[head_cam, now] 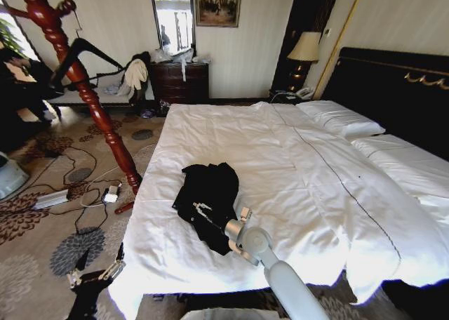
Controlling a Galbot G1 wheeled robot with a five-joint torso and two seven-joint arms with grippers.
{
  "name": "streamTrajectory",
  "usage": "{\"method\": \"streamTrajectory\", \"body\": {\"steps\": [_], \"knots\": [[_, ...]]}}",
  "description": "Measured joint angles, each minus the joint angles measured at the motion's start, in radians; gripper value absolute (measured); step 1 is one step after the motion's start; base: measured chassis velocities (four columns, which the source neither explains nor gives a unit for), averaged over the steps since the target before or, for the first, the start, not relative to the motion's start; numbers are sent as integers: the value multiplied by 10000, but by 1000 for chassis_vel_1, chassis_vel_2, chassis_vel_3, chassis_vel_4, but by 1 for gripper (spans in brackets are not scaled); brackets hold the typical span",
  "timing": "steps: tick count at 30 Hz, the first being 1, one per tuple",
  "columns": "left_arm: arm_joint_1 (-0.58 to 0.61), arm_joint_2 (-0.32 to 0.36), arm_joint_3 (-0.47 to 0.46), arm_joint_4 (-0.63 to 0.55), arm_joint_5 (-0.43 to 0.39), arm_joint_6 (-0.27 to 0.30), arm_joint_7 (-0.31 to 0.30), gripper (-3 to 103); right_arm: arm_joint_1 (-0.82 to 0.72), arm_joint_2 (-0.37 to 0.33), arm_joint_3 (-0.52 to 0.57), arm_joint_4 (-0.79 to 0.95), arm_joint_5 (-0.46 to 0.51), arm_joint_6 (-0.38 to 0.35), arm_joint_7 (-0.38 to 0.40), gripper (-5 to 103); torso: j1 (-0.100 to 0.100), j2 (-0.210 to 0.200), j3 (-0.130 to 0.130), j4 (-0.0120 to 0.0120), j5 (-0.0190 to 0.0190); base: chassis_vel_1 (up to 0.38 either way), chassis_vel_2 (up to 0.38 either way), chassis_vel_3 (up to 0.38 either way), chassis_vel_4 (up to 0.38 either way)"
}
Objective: Pick up the clothes from the bed and hang them on the clothes hanger.
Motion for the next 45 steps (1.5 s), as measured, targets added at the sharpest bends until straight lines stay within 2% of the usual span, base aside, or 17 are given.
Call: {"method": "streamTrajectory", "body": {"steps": [2, 3, 5, 7, 8, 9, 11, 15, 23, 28, 31, 32, 36, 37, 42, 44, 45], "knots": [[-34, 10, 8, -4, 1, 14, -9, 98, -17, 4, 4, 14, -20, 1, 3, 60, 0, 0, 0, 0, 0, 0, 0, 0, 0], [-102, 26, 24, -5, 4, 53, -35, 98, -72, 4, 4, 39, -62, 5, 7, 49, 0, 0, 0, 0, 0, 0, 0, 0, 0], [-135, 31, 32, -5, 5, 76, -45, 98, -108, 4, 3, 63, -83, 6, 8, 49, 0, 0, 0, 0, 0, 0, 0, 0, 0], [-204, 54, 51, -4, 8, 112, -76, 98, -209, 4, 3, 114, -143, 7, 11, 38, 0, 0, 0, 0, 0, 0, 0, 0, 0], [-219, 60, 55, -4, 9, 121, -82, 98, -244, 4, 3, 137, -160, 7, 11, 38, 0, 0, 0, 0, 0, 0, 0, 0, 0], [-239, 69, 60, -3, 9, 133, -88, 98, -290, 3, -5, 174, -190, 7, 11, 27, 0, 0, 0, 0, -1, 0, 0, 0, 0], [-248, 76, 62, 1, 9, 141, -92, 98, -310, 3, -16, 185, -206, 8, 11, 27, 0, 0, 0, 0, 0, 0, 0, 0, 0], [-312, 104, 66, 35, 4, 164, -114, 98, -360, 2, -112, 211, -346, -26, 2, 6, 0, 0, 0, 0, 0, 0, 0, 0, 0], [-357, 142, 60, 86, -58, 178, -127, 98, -366, -88, -172, 287, -483, -70, -6, 0, 0, 0, 0, 0, 0, 0, 0, 0, 0], [-416, 240, 51, 57, -154, 211, -134, 98, -500, -488, -82, 672, -860, -189, -6, 0, -1, 0, 0, 2, 1, 0, 0, 0, 0], [-546, 376, 47, 19, -241, 295, -161, 98, -776, -1173, 248, 1289, -1034, -441, 54, 0, 0, 0, 0, 1, 1, 0, 0, 0, 0], [-546, 376, 47, 19, -241, 295, -161, 98, -776, -1173, 248, 1289, -1034, -441, 54, 0, 0, 0, 0, 1, 1, 0, 0, 0, 0], [-687, 587, 81, -118, -293, 466, -237, 98, -1354, -2345, 653, 2086, -1168, -678, 77, 0, -1, 1, 0, 0, 0, 0, 0, 0, 0], [-687, 587, 81, -118, -293, 466, -237, 98, -1354, -2345, 653, 2086, -1168, -678, 77, 0, -1, 1, 0, 0, 0, 0, 0, 0, 0], [-803, 996, 68, -411, -478, 765, -352, 98, -1977, -3215, 1058, 2632, -1406, -790, -51, 0, -2, 2, 0, 1, 0, 0, 0, 0, 0], [-921, 1450, 76, -701, -686, 1103, -506, 98, -2469, -3692, 1449, 2905, -1738, -832, -246, 0, -2, 2, 0, 0, 0, 0, 0, 0, 0], [-1001, 1894, 133, -904, -825, 1425, -642, 98, -2741, -3934, 1717, 3063, -1869, -848, -323, 0, -2, 1, 0, 1, 2, 0, 0, 0, 0]]}}
